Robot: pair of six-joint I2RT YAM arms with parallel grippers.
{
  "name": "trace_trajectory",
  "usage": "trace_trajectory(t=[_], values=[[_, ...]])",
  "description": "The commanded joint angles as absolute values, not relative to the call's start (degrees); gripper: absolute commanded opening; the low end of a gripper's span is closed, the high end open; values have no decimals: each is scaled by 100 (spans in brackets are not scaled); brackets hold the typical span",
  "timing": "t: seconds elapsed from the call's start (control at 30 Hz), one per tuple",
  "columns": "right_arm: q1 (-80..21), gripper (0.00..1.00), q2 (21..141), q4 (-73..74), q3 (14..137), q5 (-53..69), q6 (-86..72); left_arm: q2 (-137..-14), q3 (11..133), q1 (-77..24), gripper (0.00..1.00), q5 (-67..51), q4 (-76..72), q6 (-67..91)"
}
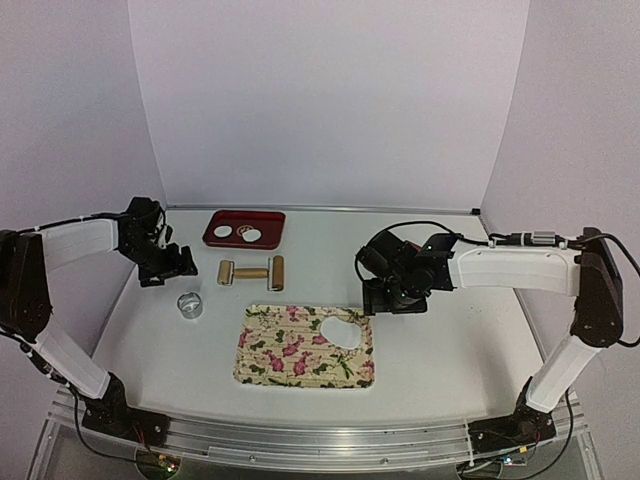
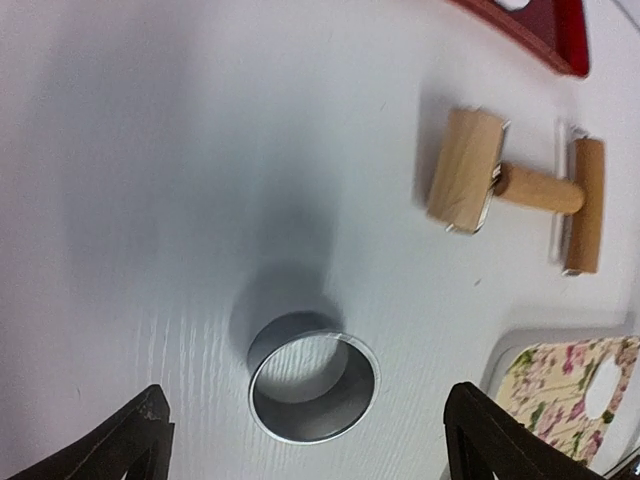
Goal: Roll out the dumpling wrappers from the dough
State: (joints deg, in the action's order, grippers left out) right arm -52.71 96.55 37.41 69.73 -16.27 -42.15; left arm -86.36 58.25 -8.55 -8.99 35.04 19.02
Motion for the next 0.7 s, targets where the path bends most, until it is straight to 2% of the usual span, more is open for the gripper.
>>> trace_trajectory(t=[0.0,0.1,0.17,0.47,0.57,0.67], values=[[-5287,76,9620,3814,7132,-1603,-4182,-8565,5194,-816,92,-735,3709,2281],[-5286,61,9640,3814,7135,-1545,-4153,-8604,5023,-787,85,-914,3468,2363],[-5291,56,9659,3814,7152,-1515,-4132,-8708,5038,-789,79,-1001,3326,2372],[-5286,50,9637,3814,7148,-1487,-4226,-9354,5203,-773,61,-689,2971,2226],[-5288,50,9618,3809,7149,-1478,-4211,-9541,5285,-758,44,-634,2861,2141],[-5295,52,9607,3806,7177,-1462,-4124,-9598,5340,-764,34,-698,2688,2063]])
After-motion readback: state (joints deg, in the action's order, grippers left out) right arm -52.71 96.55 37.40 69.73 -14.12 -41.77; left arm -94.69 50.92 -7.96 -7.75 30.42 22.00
